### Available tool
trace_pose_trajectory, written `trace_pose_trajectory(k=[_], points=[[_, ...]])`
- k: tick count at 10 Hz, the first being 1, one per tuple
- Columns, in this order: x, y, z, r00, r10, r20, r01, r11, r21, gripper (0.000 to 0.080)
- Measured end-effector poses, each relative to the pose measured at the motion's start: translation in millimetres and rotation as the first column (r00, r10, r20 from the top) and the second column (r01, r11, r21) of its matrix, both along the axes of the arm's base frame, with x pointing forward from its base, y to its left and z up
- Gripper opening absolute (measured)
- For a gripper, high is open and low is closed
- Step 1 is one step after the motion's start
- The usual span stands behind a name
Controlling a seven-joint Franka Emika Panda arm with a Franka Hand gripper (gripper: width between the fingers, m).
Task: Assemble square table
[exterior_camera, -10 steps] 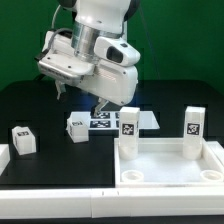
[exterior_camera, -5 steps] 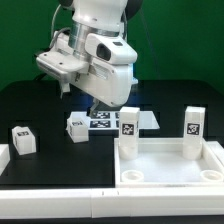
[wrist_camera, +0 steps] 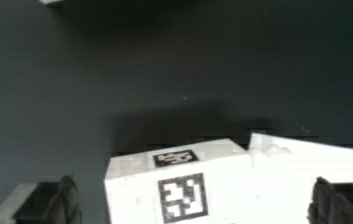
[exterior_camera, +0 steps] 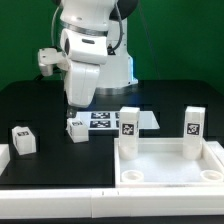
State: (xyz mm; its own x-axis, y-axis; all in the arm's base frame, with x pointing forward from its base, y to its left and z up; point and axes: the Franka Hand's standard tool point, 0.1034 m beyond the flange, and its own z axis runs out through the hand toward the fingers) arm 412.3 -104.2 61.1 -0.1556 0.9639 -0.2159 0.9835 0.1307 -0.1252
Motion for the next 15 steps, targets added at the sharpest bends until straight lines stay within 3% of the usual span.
trace_pose_trajectory(k=[4, 5, 7, 8, 9, 11, 12, 13, 15], points=[[0.5, 0.4, 0.0, 0.973, -0.224, 0.047, 0.225, 0.974, -0.001, 0.0649], [2.7, -8.6, 1.7, 0.928, -0.366, 0.071, 0.366, 0.930, 0.014, 0.0649], [2.2, -11.1, 2.8, 0.729, -0.672, 0.129, 0.674, 0.738, 0.040, 0.0649], [8.1, -8.9, 12.9, 0.674, -0.729, 0.119, 0.734, 0.679, -0.001, 0.0649], [16.0, -6.9, 12.2, 0.646, -0.750, 0.143, 0.755, 0.655, 0.026, 0.0649], [13.2, -4.1, 9.7, 0.557, -0.816, 0.152, 0.822, 0.568, 0.034, 0.0649], [14.6, -1.8, 10.1, 0.491, -0.856, 0.161, 0.863, 0.503, 0.042, 0.0649], [19.6, 0.6, 12.4, 0.330, -0.927, 0.177, 0.941, 0.338, 0.018, 0.0649], [24.0, 19.2, -1.5, 0.030, -0.981, 0.193, 0.999, 0.035, 0.024, 0.0649]])
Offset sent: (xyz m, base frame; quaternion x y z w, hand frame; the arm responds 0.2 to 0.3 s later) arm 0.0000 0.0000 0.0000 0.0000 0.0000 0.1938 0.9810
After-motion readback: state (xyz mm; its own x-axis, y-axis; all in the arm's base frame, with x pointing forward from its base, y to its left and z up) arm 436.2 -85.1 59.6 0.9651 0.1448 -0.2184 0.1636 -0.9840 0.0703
